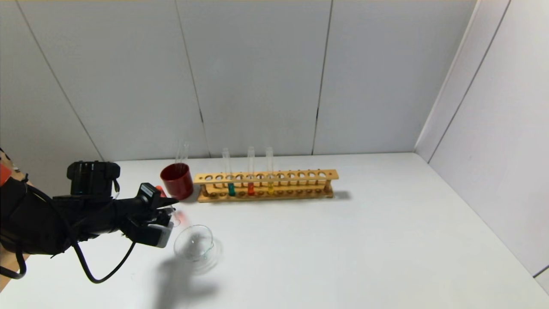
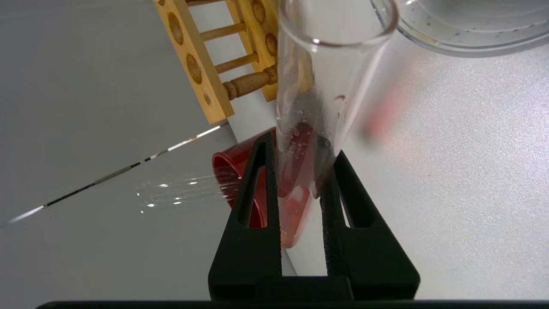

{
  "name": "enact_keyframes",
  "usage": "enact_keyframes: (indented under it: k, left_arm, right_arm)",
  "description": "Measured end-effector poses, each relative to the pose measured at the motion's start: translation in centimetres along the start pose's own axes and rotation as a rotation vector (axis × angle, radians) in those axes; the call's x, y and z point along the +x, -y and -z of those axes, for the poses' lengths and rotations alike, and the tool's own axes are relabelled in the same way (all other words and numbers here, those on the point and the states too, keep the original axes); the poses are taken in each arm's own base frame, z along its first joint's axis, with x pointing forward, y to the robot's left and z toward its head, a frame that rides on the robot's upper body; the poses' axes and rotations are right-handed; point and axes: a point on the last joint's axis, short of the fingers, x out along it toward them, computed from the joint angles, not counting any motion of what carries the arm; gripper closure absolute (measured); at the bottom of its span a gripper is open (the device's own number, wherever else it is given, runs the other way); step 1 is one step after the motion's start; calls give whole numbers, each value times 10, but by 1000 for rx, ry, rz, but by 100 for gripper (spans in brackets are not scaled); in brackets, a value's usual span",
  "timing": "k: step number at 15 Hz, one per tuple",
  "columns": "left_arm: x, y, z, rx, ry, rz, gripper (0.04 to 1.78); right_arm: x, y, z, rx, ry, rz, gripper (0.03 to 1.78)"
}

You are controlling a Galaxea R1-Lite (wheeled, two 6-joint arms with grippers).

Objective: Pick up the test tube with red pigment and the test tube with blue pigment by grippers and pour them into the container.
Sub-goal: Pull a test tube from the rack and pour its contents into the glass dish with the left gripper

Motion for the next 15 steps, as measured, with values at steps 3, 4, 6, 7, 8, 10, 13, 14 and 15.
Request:
enact_keyframes:
  k: [3,4,6,7,8,10,13,14,15]
  left_arm:
    - [1,0,0,31,1,-6,150]
    - [1,0,-1,34,5,-4,150]
    - [1,0,-1,60,3,-10,150]
    - [1,-1,0,78,1,-13,150]
    - [2,-1,0,88,2,-13,150]
    - [2,-1,-2,105,7,-13,150]
    - [5,-3,-10,126,29,-14,150]
    - [6,-2,-10,136,32,-11,150]
    - [7,-1,-11,147,34,-6,150]
  right_arm:
    - [0,0,0,0,0,0,6]
    - [0,0,0,1,0,0,6]
    - [0,0,0,0,0,0,6]
    - [0,0,0,0,0,0,6]
    - [0,0,0,0,0,0,6]
    - [0,0,0,0,0,0,6]
    - [0,0,0,0,0,0,6]
    - [0,0,0,0,0,0,6]
    - [0,0,0,0,0,0,6]
